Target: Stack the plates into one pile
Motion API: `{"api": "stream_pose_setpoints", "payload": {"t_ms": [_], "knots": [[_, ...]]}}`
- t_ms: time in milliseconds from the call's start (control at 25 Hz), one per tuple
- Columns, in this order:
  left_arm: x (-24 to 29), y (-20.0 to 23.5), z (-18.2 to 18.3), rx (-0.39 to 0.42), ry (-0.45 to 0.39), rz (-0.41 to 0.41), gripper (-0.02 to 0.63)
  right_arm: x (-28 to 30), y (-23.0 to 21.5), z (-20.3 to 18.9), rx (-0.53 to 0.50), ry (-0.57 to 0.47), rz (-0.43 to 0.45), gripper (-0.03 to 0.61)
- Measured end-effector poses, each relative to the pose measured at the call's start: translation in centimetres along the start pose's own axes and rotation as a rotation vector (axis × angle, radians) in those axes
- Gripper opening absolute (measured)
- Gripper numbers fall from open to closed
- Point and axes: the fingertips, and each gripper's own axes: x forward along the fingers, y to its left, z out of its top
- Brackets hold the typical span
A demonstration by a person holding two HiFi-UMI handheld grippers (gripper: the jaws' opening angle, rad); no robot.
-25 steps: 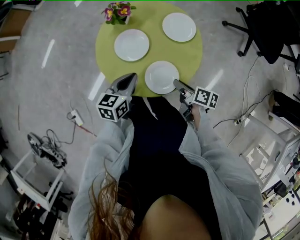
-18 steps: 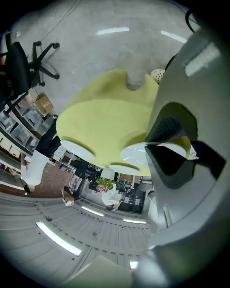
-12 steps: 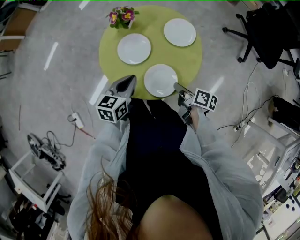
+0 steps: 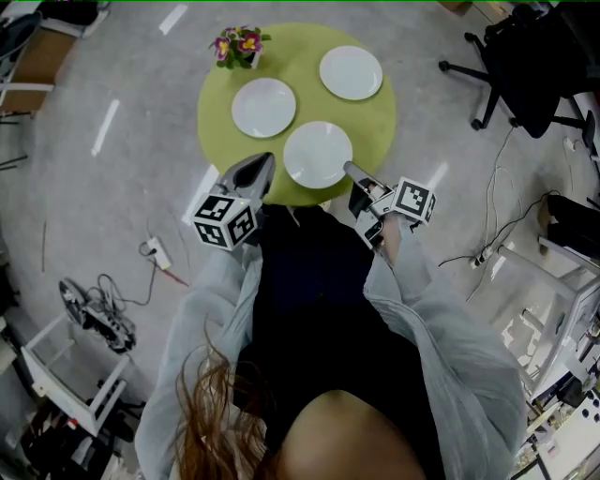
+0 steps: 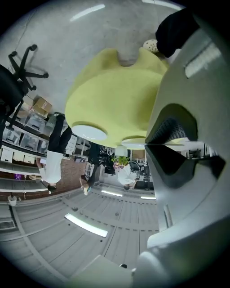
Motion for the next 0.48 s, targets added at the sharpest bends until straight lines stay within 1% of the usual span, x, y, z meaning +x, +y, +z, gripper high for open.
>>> {"api": "stream_pose_setpoints", "payload": {"t_ms": [200, 480], "knots": [[0.6, -0.2, 0.9, 0.012, -0.012, -0.007, 0.012, -0.2, 1.1, 1.4, -0.012, -0.032, 0.011, 0.017], [1.4, -0.5, 1.4, 0.034, -0.003, -0.019, 0.012, -0.1, 1.7, 3.8, 0.001, -0.091, 0.022, 0.018]]}}
